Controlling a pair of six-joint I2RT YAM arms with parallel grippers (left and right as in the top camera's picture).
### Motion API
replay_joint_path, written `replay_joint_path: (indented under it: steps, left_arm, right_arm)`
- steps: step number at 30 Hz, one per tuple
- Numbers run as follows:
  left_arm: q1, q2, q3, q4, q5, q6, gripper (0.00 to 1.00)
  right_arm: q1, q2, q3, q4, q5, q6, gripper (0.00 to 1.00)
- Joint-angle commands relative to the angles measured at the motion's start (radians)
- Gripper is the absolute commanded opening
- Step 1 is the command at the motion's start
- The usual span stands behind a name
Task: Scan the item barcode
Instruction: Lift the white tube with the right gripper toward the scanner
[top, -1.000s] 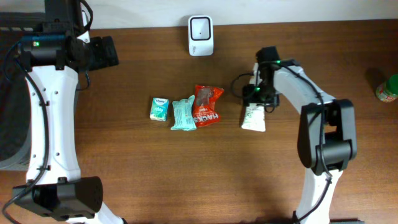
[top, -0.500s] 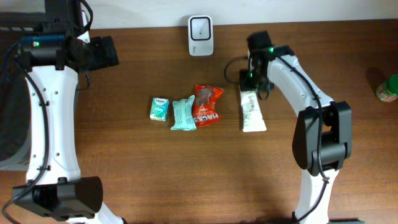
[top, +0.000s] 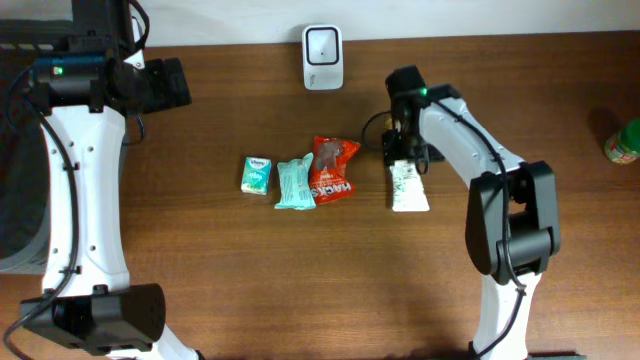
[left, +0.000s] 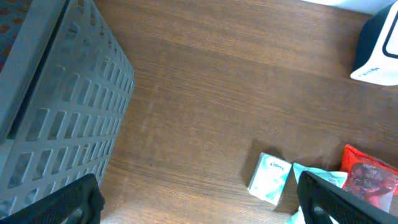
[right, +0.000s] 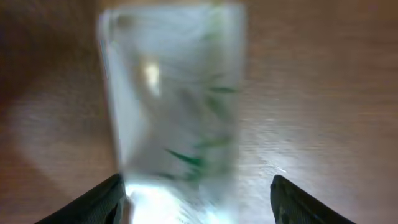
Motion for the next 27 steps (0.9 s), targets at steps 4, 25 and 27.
replay_joint_path:
  steps: [4, 25, 27]
  left_arm:
    - [-0.002, -0.002, 0.014, -0.002, -0.007, -0.012, 0.99]
    - [0.001, -0.002, 0.014, -0.002, -0.007, -0.012, 0.99]
    - [0.001, -0.002, 0.014, -0.002, -0.007, -0.012, 0.99]
  right_arm:
    - [0.037, -0.003, -0.068, 0.061, -0.002, 0.007, 0.73]
    - [0.044, -0.005, 0.336, 0.096, -0.090, 0.007, 0.18]
    - [0.043, -0.005, 0.344, 0.089, -0.063, 0.007, 0.30]
